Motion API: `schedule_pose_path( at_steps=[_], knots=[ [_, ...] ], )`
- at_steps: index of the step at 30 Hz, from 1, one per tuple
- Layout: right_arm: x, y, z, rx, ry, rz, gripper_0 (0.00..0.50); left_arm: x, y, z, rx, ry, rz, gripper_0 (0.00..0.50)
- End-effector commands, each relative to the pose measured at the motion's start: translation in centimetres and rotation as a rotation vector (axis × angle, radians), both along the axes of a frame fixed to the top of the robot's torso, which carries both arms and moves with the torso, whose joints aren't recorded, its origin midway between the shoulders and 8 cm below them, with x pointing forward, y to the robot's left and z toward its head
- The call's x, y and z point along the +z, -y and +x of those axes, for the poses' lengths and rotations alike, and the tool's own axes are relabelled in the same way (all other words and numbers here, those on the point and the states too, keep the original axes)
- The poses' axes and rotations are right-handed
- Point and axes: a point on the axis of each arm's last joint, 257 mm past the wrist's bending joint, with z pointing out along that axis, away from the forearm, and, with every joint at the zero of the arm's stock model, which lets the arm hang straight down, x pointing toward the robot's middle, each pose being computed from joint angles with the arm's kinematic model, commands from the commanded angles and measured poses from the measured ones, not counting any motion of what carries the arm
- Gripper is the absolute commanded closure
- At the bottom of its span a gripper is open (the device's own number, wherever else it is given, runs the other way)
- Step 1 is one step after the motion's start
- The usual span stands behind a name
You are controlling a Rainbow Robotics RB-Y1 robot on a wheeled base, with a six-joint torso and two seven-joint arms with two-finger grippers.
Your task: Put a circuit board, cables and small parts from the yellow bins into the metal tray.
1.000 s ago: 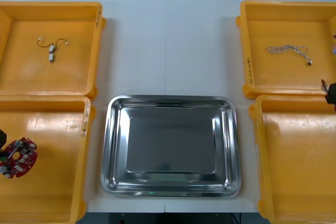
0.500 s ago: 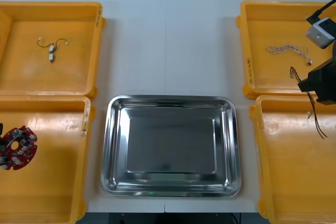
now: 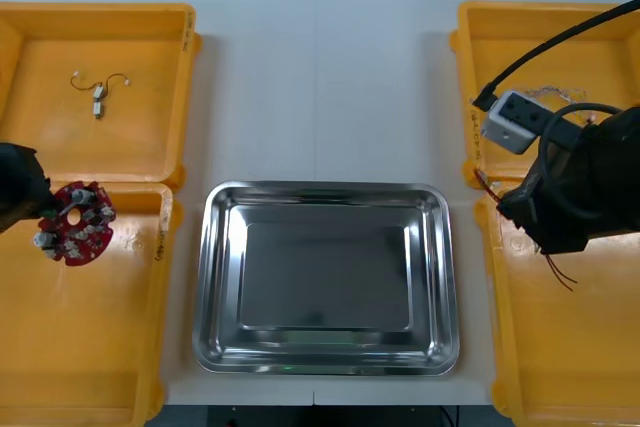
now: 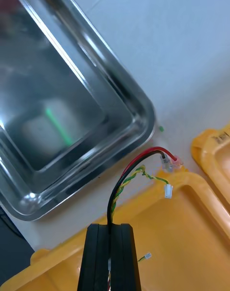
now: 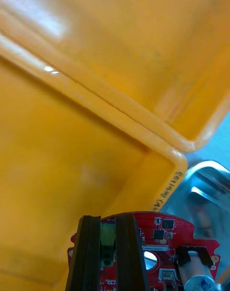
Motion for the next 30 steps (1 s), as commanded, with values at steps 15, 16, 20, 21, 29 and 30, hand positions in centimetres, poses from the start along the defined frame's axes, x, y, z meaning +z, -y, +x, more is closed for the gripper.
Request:
schedule_pose_path(
  at_steps=[15,16,20,21,29,30],
  knots=[
    [-1.3,-10.4,-4.1,0.358,0.033,-0.015,0.500,2.7,8.0,2.0,-0.314,0.013,0.163,0.500],
    [-1.6,-10.8,-4.3,0.369,0.032,-0.021,0.500,2.6,8.5,2.0,-0.313,0.008,0.160,0.500],
    [-3.0,-11.5,-4.5,0.394,0.039,-0.063,0.500,2.3,9.9,2.0,-0.303,-0.006,0.159,0.500],
    [-3.2,-11.6,-4.6,0.399,0.040,-0.068,0.500,2.3,10.1,2.1,-0.302,-0.005,0.160,0.500],
    [-5.9,-12.1,-5.2,0.425,0.043,-0.144,0.500,0.5,12.2,2.5,-0.221,-0.063,0.141,0.500],
    [-6.1,-12.1,-5.3,0.426,0.040,-0.149,0.500,0.3,12.4,2.6,-0.216,-0.066,0.139,0.500]
  ],
)
